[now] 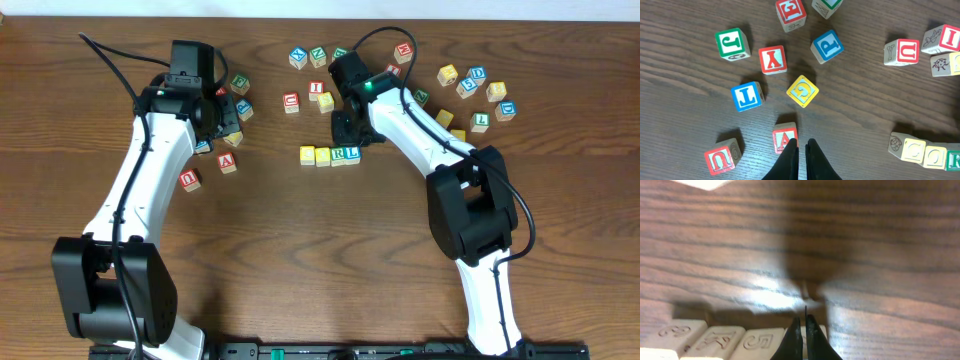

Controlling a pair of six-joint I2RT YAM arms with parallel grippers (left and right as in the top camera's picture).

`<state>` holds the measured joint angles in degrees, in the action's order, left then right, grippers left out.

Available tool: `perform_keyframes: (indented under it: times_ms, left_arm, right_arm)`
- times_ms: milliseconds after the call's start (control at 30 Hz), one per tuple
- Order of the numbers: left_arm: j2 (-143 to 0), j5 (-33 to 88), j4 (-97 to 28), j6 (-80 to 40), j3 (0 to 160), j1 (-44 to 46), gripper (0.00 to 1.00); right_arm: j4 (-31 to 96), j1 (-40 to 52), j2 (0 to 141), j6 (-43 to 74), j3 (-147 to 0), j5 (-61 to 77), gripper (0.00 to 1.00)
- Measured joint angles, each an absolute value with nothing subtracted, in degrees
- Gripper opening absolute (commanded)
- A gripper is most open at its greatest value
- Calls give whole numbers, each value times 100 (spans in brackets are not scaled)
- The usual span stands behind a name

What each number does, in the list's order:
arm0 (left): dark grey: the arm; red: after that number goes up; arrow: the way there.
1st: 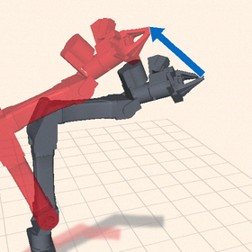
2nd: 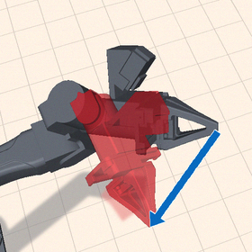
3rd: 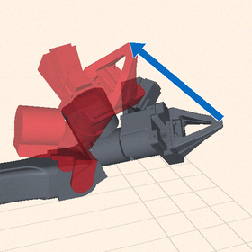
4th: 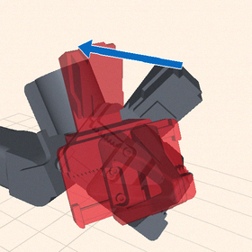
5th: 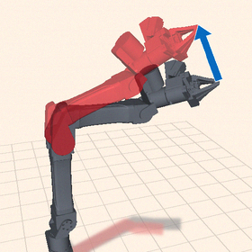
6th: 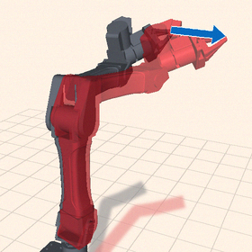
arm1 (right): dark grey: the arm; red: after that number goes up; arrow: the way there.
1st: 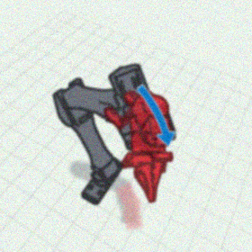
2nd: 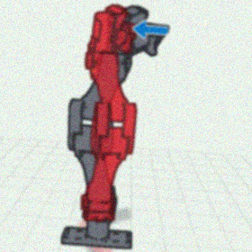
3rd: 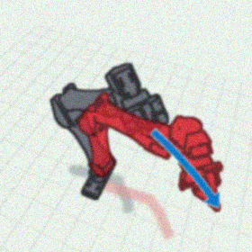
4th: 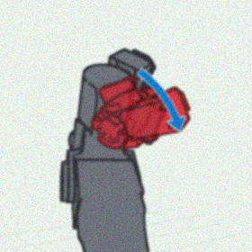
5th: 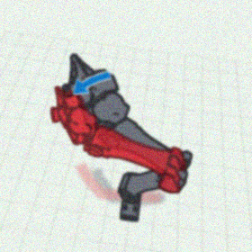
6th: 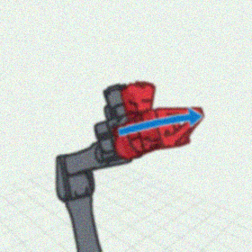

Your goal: Spell out CORL

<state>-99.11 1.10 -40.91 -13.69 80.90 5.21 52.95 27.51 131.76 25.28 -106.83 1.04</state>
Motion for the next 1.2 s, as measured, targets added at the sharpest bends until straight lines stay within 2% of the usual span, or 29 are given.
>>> perform_keyframes:
  times_ms: [500,833,967,1200]
  left_arm:
    - [-9911,113,-4075,-1369,8090,626,8]
    - [-9985,115,-4073,-1525,8090,1087,8]
    - [-10342,134,-4095,-1671,8090,1308,8]
    - [-10866,287,-4101,-1758,8090,1520,8]
  right_arm:
    - [5330,2735,13176,2545,-10735,102,1]
    - [6525,2331,13172,2526,-11631,119,1]
    - [6912,2259,13172,2451,-11487,154,1]
    - [6707,2294,13172,2370,-10798,333,1]
